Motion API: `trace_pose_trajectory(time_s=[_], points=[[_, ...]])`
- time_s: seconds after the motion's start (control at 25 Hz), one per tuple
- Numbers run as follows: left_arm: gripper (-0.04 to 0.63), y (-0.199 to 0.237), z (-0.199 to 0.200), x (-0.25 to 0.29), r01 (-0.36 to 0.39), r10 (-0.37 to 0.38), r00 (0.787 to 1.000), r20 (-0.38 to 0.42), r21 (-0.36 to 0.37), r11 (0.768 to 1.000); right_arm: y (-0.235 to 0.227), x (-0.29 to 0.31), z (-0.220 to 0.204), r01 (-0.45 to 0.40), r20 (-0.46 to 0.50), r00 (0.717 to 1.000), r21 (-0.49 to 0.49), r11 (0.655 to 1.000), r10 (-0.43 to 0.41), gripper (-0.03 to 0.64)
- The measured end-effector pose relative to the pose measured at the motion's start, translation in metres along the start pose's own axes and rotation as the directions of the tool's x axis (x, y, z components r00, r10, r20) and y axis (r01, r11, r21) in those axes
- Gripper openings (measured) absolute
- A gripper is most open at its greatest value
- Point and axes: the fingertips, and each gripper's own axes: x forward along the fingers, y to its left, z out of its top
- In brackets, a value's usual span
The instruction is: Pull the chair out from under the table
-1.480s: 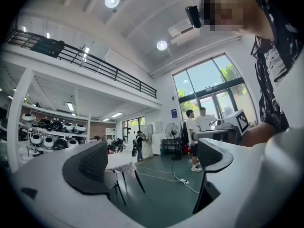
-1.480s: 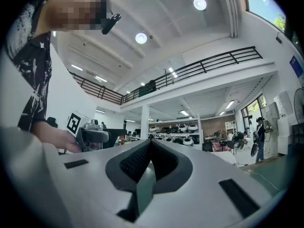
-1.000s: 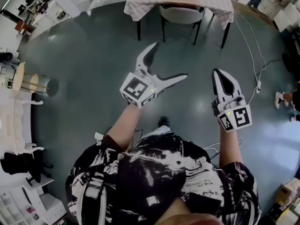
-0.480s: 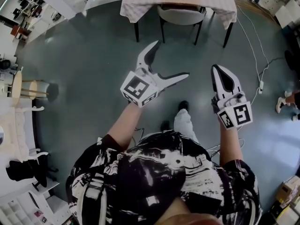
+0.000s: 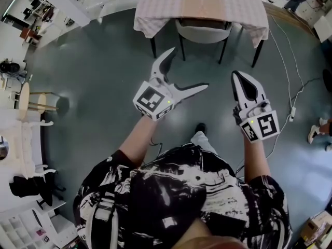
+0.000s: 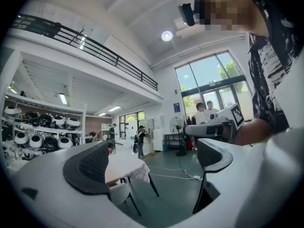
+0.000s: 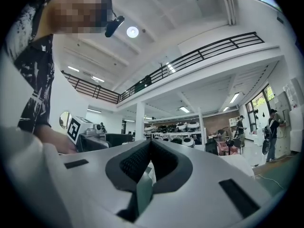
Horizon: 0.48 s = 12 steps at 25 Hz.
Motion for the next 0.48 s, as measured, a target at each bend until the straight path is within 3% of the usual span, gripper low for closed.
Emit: trace_pose_trajectory(time_s=[0.2,0.48], points=[[0.56,0.027,-0.001,0.058,-0.018,0.018,1.0,0.006,-0.007,1.0,-0.065,0.023,0.0,-0.018,-0.002,1.0,-0.004,1.0,0.018,-0.002],[0.56,0.068,-0.013,0.101,-0.041,0.04,0.999,-0.008,-0.028,0.999,-0.118,0.059,-0.009,-0.029,-0.024,0.999,0.0,1.0,0.029,-0.003]])
